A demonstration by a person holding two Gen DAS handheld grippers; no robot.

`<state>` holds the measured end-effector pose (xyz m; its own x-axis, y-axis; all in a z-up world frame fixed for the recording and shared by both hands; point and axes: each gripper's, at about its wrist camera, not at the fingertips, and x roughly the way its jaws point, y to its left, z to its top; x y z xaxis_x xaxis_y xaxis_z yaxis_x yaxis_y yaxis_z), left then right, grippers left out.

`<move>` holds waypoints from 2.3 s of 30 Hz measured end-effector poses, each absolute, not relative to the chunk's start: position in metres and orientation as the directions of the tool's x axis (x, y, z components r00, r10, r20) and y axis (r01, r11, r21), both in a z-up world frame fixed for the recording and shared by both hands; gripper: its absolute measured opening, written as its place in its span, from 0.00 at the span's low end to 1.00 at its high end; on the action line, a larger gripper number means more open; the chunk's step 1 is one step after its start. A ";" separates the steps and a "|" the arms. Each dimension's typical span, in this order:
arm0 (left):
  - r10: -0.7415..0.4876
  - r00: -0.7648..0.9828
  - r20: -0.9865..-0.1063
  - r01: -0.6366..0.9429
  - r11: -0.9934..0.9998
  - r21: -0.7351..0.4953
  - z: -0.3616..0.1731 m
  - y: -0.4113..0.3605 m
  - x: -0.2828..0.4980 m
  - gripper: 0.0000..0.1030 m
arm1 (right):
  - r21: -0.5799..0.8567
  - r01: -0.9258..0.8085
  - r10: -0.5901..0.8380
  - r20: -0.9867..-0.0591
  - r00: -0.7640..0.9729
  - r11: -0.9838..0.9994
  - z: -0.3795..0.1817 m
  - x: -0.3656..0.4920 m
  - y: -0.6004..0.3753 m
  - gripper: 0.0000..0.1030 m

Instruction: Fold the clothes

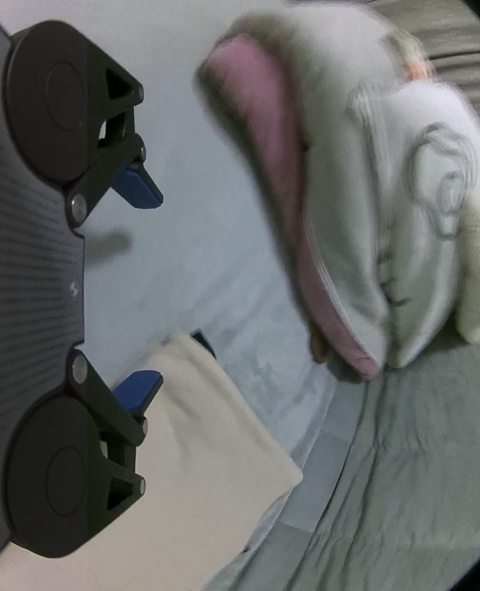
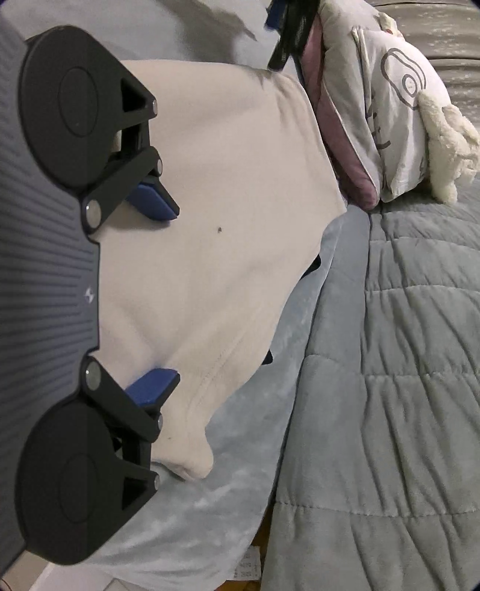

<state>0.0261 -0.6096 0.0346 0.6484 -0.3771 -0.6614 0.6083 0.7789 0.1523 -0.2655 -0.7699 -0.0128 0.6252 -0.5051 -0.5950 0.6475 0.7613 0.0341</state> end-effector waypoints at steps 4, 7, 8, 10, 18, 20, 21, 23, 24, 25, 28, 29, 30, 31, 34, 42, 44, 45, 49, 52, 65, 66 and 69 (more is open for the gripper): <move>-0.278 0.691 -0.667 0.524 0.829 0.197 0.056 -0.547 0.007 0.92 | 0.009 0.664 -0.523 -0.608 0.597 0.748 0.000 -0.267 -0.767 0.87; -0.231 0.683 -0.693 0.486 0.852 0.195 0.063 -0.505 -0.008 0.93 | 0.016 0.783 -0.614 -0.610 0.501 0.622 0.024 -0.287 -0.753 0.87; -0.225 0.679 -0.699 0.479 0.857 0.190 0.066 -0.492 -0.015 0.93 | 0.035 0.812 -0.627 -0.617 0.476 0.583 0.031 -0.293 -0.750 0.87; -0.229 0.679 -0.697 0.463 0.871 0.164 0.076 -0.463 -0.035 0.93 | 0.096 0.829 -0.602 -0.643 0.474 0.550 0.045 -0.300 -0.743 0.87; -0.178 0.767 -0.616 0.340 0.927 0.156 0.126 -0.346 -0.115 0.99 | 0.100 0.711 -0.526 -0.605 0.599 0.696 0.106 -0.276 -0.647 0.87; -0.168 0.792 -0.586 0.298 0.946 0.131 0.143 -0.308 -0.132 0.99 | 0.100 0.663 -0.499 -0.579 0.646 0.742 0.120 -0.267 -0.616 0.87; -0.163 0.802 -0.574 0.279 0.953 0.120 0.151 -0.290 -0.141 0.99 | 0.088 0.621 -0.478 -0.559 0.678 0.779 0.130 -0.260 -0.592 0.87; -0.147 0.816 -0.560 0.252 0.961 0.115 0.164 -0.264 -0.151 0.99 | 0.045 0.546 -0.446 -0.523 0.726 0.837 0.145 -0.250 -0.549 0.87; -0.133 0.827 -0.546 0.232 0.966 0.116 0.172 -0.243 -0.159 0.99 | 0.018 0.517 -0.439 -0.503 0.744 0.856 0.151 -0.246 -0.529 0.87; -0.120 0.836 -0.536 0.214 0.970 0.116 0.179 -0.225 -0.166 0.99 | -0.002 0.496 -0.433 -0.489 0.757 0.868 0.156 -0.243 -0.513 0.87; -0.098 0.848 -0.521 0.184 0.976 0.116 0.191 -0.189 -0.178 0.99 | 0.009 0.430 -0.375 -0.471 0.799 0.903 0.170 -0.236 -0.466 0.87; -0.087 0.853 -0.514 0.170 0.978 0.117 0.194 -0.175 -0.182 0.99 | 0.021 0.413 -0.357 -0.465 0.810 0.910 0.174 -0.235 -0.453 0.87; -0.076 0.859 -0.507 0.157 0.980 0.118 0.198 -0.162 -0.187 0.99 | 0.042 0.405 -0.343 -0.459 0.820 0.913 0.176 -0.235 -0.443 0.88; -0.065 0.863 -0.501 0.142 0.983 0.118 0.201 -0.147 -0.191 0.99 | 0.058 0.397 -0.329 -0.456 0.827 0.916 0.178 -0.233 -0.432 0.88; -0.024 0.864 -0.502 0.085 0.991 0.099 0.202 -0.100 -0.194 0.99 | 0.062 0.346 -0.279 -0.466 0.840 0.936 0.179 -0.223 -0.398 0.88; 0.085 0.835 -0.544 -0.034 0.994 0.103 0.183 -0.030 -0.188 0.99 | -0.022 0.146 -0.132 -0.569 0.811 0.989 0.169 -0.180 -0.315 0.88; 0.098 0.823 -0.559 -0.047 0.993 0.105 0.178 -0.021 -0.182 0.99 | -0.012 0.042 -0.040 -0.635 0.772 0.999 0.167 -0.159 -0.295 0.88; 0.101 0.821 -0.562 -0.051 0.993 0.104 0.176 -0.018 -0.178 0.99 | 0.007 0.000 0.005 -0.658 0.753 1.000 0.166 -0.151 -0.288 0.88; 0.105 0.814 -0.571 -0.054 0.993 0.106 0.165 -0.014 -0.158 0.99 | 0.133 -0.074 0.145 -0.673 0.725 0.988 0.162 -0.124 -0.276 0.88; 0.115 0.807 -0.579 -0.042 0.990 0.137 0.149 -0.023 -0.138 0.99 | 0.107 -0.064 0.119 -0.657 0.744 0.992 0.153 -0.105 -0.272 0.88; 0.091 0.791 -0.605 -0.014 0.991 0.131 0.081 -0.020 -0.072 0.99 | 0.036 0.033 -0.007 -0.572 0.820 0.999 0.095 -0.060 -0.269 0.88; 0.088 0.795 -0.600 -0.019 0.993 0.120 0.077 -0.017 -0.065 0.99 | 0.010 0.028 -0.017 -0.566 0.824 1.000 0.090 -0.055 -0.264 0.88; 0.074 0.795 -0.603 -0.027 0.996 0.086 0.063 -0.007 -0.050 0.99 | -0.056 0.007 -0.037 -0.559 0.828 0.998 0.080 -0.041 -0.252 0.88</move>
